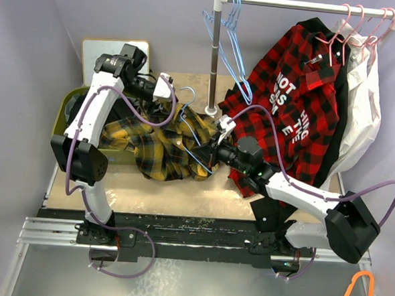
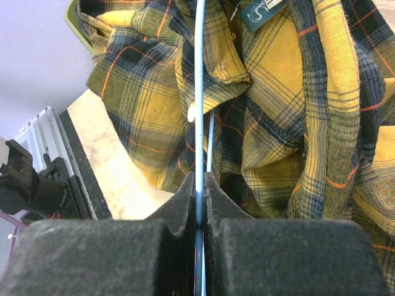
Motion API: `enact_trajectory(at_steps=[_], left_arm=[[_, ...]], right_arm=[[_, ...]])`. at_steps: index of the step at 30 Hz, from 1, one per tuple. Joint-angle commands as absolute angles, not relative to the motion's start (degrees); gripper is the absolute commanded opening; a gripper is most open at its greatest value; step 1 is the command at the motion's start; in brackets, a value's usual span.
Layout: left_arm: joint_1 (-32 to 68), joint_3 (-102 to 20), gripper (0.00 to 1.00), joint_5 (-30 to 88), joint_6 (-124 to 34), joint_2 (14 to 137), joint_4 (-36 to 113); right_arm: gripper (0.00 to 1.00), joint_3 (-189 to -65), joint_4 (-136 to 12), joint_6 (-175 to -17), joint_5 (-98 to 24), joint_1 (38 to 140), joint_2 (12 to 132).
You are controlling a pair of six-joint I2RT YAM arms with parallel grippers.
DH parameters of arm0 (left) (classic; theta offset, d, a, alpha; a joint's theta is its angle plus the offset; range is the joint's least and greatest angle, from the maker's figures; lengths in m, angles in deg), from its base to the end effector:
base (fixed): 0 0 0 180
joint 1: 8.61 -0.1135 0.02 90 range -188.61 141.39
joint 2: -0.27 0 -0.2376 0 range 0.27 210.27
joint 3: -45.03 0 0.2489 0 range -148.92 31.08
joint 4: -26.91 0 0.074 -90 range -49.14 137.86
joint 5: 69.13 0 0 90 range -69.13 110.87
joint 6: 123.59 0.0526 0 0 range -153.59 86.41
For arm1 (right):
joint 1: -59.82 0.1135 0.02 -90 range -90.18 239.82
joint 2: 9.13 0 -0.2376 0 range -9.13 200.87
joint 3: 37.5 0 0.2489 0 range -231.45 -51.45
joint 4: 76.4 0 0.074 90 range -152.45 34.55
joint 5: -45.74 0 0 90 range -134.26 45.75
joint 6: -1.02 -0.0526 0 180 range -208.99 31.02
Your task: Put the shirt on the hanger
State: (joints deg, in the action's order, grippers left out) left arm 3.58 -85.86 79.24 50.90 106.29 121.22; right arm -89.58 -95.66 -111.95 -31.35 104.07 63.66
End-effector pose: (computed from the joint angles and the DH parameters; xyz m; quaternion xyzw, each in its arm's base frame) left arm 0.3298 -0.1171 0.3514 0.6996 0.5060 -0.2955 0.4088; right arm 0.2122 0.2232 0.2493 -0.2085 0.6847 0.4510 0.5332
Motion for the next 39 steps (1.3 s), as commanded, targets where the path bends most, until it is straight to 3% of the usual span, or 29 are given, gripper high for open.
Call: enact_trajectory(at_steps=[1,4,6,7,16,17,19,22,23,35,39], left_arm=[[4.8,-88.9,0.58,82.3,54.3,108.0,122.7],[5.3,-89.5,0.38,82.4,55.7,109.0,124.1],[5.7,-89.5,0.08,82.4,56.4,109.2,124.7],[5.8,-89.4,0.0,82.3,56.3,109.1,124.7],[6.1,-88.6,0.0,83.4,43.8,102.7,118.5],[6.1,-89.8,0.0,83.3,42.6,102.4,118.8],[6.1,-92.6,0.0,82.3,39.3,101.8,119.1],[6.2,-95.4,0.0,79.0,35.8,100.1,119.4],[6.1,-96.2,0.0,77.9,35.0,99.5,119.6],[5.4,-95.2,0.0,72.3,31.5,94.0,120.8],[5.4,-95.0,0.0,72.7,30.5,93.0,121.5]], right_arm=[[0.0,-92.3,-97.7,-110.2,-32.6,104.0,63.7],[0.0,-92.3,-97.6,-110.0,-33.4,103.9,63.3],[0.0,-92.2,-97.9,-110.0,-34.1,104.0,62.6],[0.0,-92.1,-98.0,-110.0,-34.5,104.0,62.1],[0.0,-94.2,-97.6,-110.0,-38.3,103.9,58.0],[0.04,-94.9,-97.0,-110.0,-38.7,103.9,57.8],[0.45,-95.9,-95.8,-109.8,-39.3,103.6,57.3],[0.96,-96.1,-93.1,-108.8,-42.0,103.5,54.3],[1.0,-95.7,-92.0,-108.6,-43.4,103.4,52.3],[1.0,-76.8,-86.3,-115.5,-43.4,99.5,26.2],[1.0,-71.1,-91.8,-119.7,-43.5,99.5,25.9]])
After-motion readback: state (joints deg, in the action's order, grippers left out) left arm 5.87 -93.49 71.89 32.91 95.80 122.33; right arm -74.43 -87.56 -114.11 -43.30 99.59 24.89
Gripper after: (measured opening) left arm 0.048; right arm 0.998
